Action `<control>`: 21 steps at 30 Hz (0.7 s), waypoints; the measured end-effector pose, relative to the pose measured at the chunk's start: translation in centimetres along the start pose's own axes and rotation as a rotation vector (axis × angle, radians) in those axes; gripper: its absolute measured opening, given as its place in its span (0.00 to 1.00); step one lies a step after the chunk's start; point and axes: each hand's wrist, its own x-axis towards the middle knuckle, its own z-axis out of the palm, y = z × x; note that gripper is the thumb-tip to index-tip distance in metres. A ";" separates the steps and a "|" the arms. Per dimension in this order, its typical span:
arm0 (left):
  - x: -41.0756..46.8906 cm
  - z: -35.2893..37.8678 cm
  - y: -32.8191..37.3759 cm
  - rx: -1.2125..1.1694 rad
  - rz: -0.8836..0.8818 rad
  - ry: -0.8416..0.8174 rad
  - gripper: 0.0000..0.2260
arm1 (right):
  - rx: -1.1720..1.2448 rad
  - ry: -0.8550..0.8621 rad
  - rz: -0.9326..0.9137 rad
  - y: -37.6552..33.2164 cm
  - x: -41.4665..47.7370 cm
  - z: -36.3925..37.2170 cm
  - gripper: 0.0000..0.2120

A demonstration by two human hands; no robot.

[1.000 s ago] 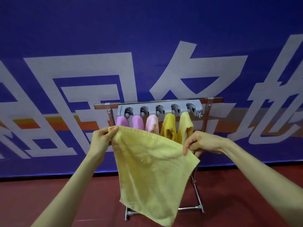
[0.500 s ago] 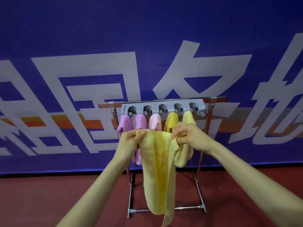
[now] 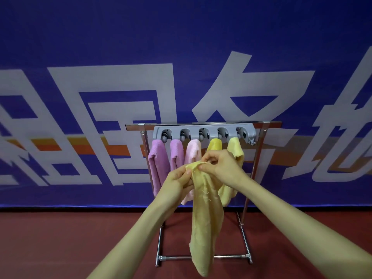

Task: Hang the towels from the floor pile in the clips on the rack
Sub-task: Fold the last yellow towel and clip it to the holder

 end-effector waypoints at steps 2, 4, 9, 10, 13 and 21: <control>-0.3 -0.2 0.1 -0.085 -0.019 -0.034 0.14 | -0.011 0.002 0.009 0.1 0.0 0.2 0.06; -0.4 -0.6 0.0 -0.090 -0.010 -0.049 0.16 | -0.041 0.001 0.002 0.2 0.0 0.5 0.06; -0.9 -1.0 0.2 0.085 0.057 0.014 0.12 | -0.054 -0.023 -0.003 0.1 -0.2 1.1 0.07; -0.9 -1.1 0.4 0.118 0.064 0.021 0.12 | -0.049 -0.037 -0.005 0.1 -0.3 1.1 0.07; -0.9 -1.5 0.8 0.245 0.080 0.052 0.13 | -0.025 -0.102 -0.012 0.0 -0.4 0.9 0.08; -0.7 -3.1 2.4 0.378 0.164 0.147 0.12 | -0.013 -0.267 0.075 1.9 -1.4 -0.3 0.15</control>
